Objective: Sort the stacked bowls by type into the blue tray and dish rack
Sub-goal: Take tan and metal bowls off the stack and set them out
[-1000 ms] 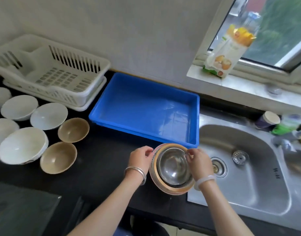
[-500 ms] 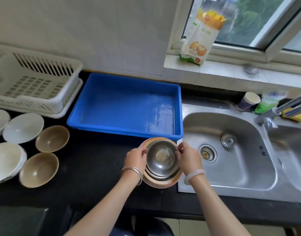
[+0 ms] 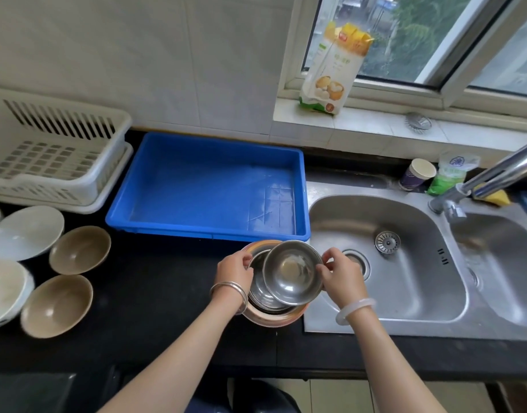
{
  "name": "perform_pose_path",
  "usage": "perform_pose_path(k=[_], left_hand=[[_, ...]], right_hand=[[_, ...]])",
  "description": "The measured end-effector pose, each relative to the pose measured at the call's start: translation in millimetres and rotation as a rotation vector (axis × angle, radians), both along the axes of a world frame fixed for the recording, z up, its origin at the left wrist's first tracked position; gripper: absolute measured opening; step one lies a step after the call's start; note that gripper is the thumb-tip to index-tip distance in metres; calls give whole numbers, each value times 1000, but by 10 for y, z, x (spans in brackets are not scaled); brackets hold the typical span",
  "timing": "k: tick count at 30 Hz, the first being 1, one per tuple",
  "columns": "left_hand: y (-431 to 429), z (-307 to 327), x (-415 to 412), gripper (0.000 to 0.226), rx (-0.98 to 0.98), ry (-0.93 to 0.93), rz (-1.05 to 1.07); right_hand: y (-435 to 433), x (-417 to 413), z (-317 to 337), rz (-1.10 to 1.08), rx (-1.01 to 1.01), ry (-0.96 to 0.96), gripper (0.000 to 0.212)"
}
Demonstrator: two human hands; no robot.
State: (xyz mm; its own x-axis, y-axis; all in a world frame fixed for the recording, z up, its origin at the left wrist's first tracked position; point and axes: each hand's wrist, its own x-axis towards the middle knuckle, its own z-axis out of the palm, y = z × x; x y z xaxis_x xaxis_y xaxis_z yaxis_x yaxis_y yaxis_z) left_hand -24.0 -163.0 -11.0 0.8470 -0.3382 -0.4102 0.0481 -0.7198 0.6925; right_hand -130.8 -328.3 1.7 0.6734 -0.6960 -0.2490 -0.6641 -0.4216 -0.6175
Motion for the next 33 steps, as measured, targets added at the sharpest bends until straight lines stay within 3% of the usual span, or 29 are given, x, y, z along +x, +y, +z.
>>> perform_pose_path(k=[9,16,25,33], left_hand=[[-10,21,43,4,28,-4,-25],[102,48,59,13,-73,45,18],[658,213,349,15,-330,182,369],[1572,75,330,15,-410,207,712]], right_hand=[[-18,-56,33,20,19,21,8],[5,-2,135,3,114,-27,12],[253,470,354,34,228,-188,14],[788,1151,114,141,392,-155,13]])
